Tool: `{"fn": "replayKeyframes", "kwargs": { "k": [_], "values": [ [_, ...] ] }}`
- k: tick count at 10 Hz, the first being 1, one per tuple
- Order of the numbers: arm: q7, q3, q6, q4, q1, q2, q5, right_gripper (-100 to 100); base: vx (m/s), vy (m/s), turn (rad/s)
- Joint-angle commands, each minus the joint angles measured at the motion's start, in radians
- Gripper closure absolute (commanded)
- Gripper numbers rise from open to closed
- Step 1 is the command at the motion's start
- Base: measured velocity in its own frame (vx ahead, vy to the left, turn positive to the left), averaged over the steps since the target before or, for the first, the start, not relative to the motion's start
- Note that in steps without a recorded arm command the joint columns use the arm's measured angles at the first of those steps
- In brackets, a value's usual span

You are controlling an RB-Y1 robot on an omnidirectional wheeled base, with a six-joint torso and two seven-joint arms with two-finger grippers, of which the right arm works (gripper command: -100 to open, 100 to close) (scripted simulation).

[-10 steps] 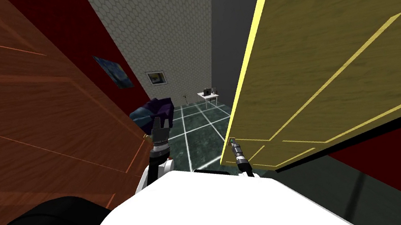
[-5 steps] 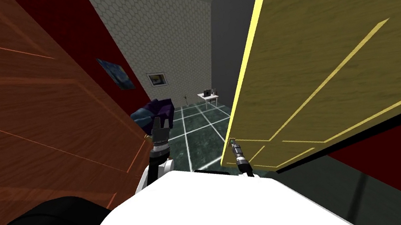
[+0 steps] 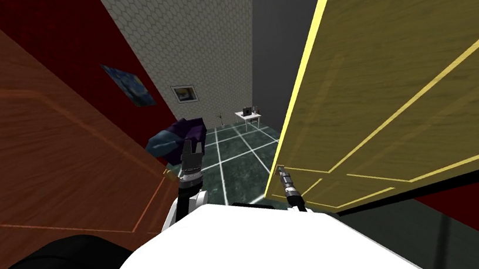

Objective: Push the door open

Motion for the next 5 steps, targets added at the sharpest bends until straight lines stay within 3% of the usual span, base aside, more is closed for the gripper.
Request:
{"fn": "replayKeyframes", "kwargs": {
  "k": [1,5],
  "values": [
    [0.001,-0.024,0.013,-0.025,0.006,-0.017,-0.012,100,0.205,0.039,-0.053],
    [0.014,-0.065,0.017,-0.02,0.0,-0.028,-0.034,100,0.195,0.051,-0.07]
  ]
}}
